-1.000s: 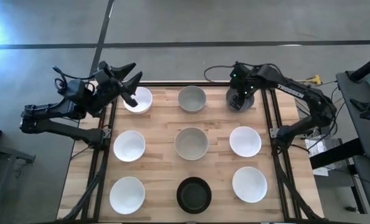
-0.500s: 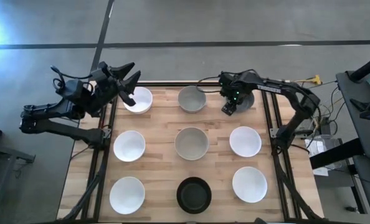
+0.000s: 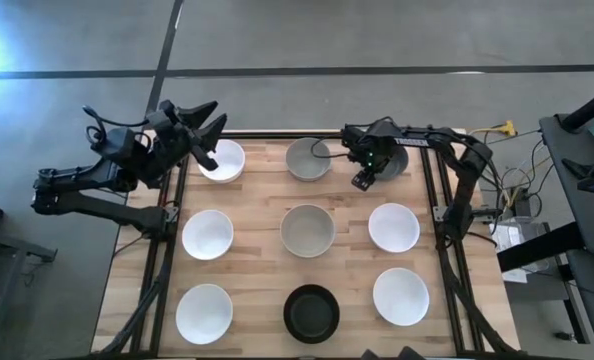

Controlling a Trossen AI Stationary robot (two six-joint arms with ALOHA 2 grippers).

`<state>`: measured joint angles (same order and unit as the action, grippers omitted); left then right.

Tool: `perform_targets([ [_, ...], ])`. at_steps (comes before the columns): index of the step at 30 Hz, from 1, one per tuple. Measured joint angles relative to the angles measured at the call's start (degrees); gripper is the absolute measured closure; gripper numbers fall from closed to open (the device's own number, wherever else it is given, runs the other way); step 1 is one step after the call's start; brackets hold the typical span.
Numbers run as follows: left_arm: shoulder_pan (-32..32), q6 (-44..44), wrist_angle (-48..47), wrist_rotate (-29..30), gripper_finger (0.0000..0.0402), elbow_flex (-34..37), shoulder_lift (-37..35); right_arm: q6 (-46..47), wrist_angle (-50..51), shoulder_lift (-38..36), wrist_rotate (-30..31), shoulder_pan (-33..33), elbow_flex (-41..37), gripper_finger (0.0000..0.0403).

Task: Nest bowls inside each other
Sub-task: Stack the dark gray bowl on top of the light gray bowl

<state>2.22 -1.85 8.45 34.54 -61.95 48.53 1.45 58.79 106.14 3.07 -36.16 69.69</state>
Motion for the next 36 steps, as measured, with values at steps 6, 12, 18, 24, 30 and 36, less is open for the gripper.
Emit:
perform_targets([
  [6, 0.00, 0.01, 0.05, 0.00, 0.0206, 0.00, 0.17, -0.04, -0.69, 0.03, 0.00, 0.00, 0.02, 0.0268],
  [12, 0.04, 0.00, 0.05, 0.00, 0.0206, 0.00, 0.37, -0.93, -0.82, -0.53, -0.01, 0.00, 0.02, 0.0362],
  [18, 0.02, 0.00, -0.03, -0.02, 0.0206, 0.00, 0.72, -1.70, -0.20, -1.31, 0.09, 0.02, 0.02, 0.0390],
  [24, 0.02, -0.02, 0.06, -0.02, 0.0206, 0.00, 1.11, 0.15, 3.72, -6.06, -0.47, 0.15, 1.59, 0.0392],
  [30, 0.02, -0.02, 0.09, -0.02, 0.0206, 0.00, 1.42, 0.46, 4.13, -16.44, -3.50, 1.68, 5.33, 0.0392],
  [36, -0.01, -0.05, 0.02, -0.02, 0.0206, 0.00, 1.51, 0.48, -3.50, -28.76, -17.81, 5.11, 7.19, 0.0392],
])
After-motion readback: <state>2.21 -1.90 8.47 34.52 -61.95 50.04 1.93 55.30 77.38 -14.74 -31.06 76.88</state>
